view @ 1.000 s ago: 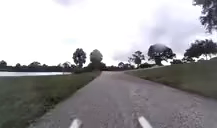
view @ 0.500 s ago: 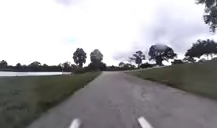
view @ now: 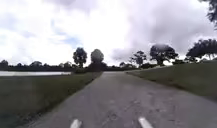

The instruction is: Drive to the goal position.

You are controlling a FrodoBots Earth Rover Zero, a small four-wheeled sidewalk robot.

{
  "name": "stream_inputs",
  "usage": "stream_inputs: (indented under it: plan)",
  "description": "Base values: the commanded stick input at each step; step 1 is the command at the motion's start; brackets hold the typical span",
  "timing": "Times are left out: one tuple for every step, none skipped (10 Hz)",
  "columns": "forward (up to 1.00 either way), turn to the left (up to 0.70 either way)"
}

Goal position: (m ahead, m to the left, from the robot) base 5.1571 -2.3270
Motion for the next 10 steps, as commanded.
stream_inputs:
  plan:
    - [0.70,0.00]
    - [0.70,0.00]
    - [0.70,0.00]
    - [0.70,0.00]
    - [0.70,0.00]
    - [0.70,0.00]
    - [0.70,0.00]
    - [0.70,0.00]
    - [0.70,0.00]
    - [0.70,0.00]
